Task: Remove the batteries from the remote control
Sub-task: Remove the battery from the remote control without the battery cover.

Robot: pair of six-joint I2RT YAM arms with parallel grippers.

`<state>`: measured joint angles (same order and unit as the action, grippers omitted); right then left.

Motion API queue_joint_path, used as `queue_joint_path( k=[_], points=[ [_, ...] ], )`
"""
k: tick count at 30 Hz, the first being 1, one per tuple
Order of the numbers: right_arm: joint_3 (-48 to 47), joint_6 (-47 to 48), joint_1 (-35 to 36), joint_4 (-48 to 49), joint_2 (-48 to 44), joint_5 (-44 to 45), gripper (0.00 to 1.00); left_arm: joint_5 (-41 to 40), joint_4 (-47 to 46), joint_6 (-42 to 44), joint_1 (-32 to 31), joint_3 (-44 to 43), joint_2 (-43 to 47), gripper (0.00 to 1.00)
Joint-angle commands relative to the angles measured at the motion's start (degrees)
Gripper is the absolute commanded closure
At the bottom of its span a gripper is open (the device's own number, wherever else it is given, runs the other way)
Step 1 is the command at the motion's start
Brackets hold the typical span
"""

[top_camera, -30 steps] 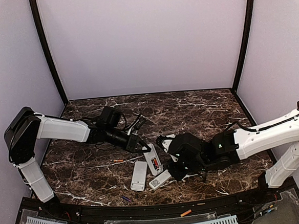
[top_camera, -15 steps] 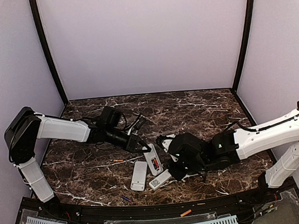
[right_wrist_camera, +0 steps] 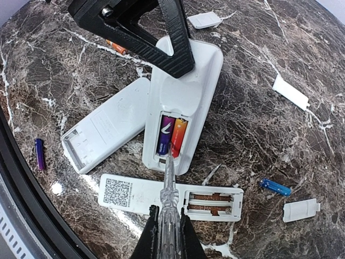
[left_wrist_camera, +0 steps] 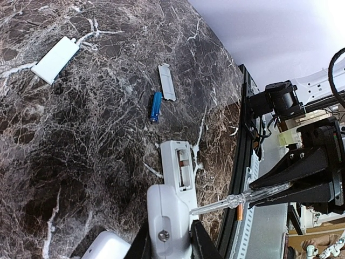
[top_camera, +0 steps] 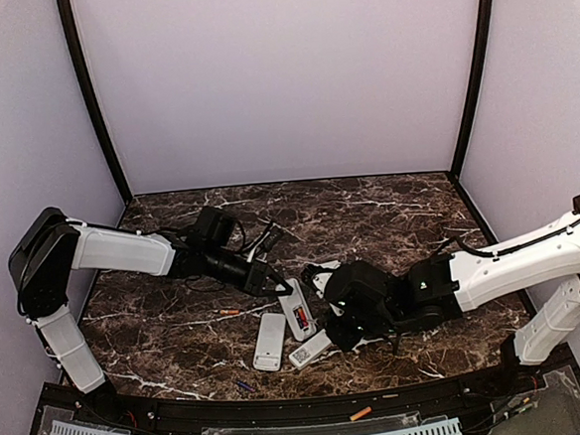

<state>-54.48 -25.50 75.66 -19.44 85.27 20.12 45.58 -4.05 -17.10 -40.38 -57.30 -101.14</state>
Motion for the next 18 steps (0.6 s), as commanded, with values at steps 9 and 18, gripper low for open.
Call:
queue_joint_path(
  k=[9,18],
  points=[
    [6.9,-2.5,-2.6,15.0,-0.9,-2.9,1.0,-0.4,3.0,2.0,-0.4,-1.2,-0.2,1.0],
    [13.4,-8.1,-6.4,26.9,-6.0,-8.2,1.0,-0.4,2.9,1.7,-0.4,-1.3,-0.2,1.0]
  ],
)
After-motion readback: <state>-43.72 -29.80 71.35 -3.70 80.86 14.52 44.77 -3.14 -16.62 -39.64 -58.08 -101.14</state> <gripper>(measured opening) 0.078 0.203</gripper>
